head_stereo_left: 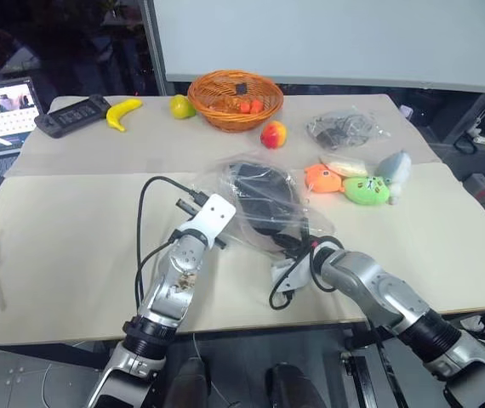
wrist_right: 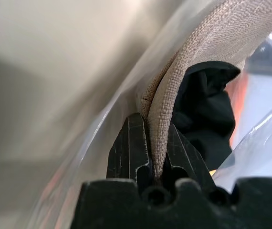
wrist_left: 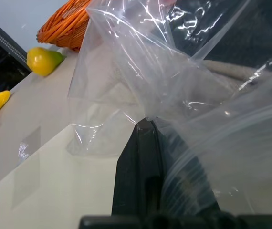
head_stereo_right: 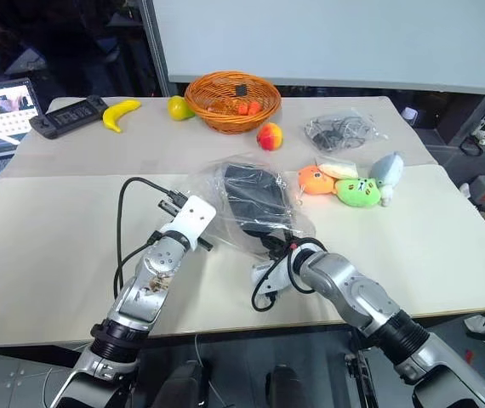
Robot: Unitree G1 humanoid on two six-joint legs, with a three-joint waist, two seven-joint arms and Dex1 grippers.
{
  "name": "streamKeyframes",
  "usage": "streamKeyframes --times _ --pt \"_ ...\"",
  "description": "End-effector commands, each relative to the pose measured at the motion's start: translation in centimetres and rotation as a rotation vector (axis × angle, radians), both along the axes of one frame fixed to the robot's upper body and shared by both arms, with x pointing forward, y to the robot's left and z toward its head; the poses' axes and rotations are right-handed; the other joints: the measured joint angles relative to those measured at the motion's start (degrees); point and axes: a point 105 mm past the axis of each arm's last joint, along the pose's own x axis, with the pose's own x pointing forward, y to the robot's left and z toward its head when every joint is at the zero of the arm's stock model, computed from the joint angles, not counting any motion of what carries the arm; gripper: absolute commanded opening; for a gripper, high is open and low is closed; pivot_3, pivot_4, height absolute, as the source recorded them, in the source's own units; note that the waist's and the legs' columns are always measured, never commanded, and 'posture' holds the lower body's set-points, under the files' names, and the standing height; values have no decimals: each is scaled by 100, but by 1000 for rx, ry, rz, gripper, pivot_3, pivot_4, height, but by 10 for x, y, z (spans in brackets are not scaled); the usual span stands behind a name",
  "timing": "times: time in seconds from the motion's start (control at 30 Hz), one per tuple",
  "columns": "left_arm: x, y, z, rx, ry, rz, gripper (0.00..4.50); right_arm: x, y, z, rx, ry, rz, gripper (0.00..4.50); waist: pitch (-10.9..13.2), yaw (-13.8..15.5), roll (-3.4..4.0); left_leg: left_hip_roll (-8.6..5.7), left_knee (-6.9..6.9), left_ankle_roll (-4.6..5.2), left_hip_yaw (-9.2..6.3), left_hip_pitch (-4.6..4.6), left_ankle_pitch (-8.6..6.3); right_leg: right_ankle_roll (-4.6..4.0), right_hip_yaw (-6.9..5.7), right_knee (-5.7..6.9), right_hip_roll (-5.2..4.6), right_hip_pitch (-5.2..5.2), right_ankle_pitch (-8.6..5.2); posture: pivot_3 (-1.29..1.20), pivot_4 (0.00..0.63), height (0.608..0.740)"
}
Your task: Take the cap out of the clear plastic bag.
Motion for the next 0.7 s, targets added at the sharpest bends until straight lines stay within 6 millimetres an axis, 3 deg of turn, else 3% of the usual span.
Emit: streamKeyframes --times 0.03,0.3,0.53,0.7 --pt "-2 9 18 1 -73 41 0 -33 4 -51 -155 126 171 34 -25 5 1 0 -3 0 0 1 0 0 0 -1 0 1 0 0 150 740" --pt "-4 13 19 -7 -70 62 0 -35 -9 -19 -57 -38 327 34 -38 46 1 -2 -4 0 3 4 0 0 0 -6 -4 7 -1 0 150 740" --pt "-7 17 19 -6 -68 81 0 -48 11 45 220 -202 497 34 -38 1 1 -2 -7 0 5 4 0 0 7 -3 -3 2 0 0 150 740" --pt "-5 19 21 -7 -73 88 0 -56 7 60 289 -208 541 34 -38 9 1 -2 -8 0 7 4 0 0 8 -4 -4 2 0 0 150 740"
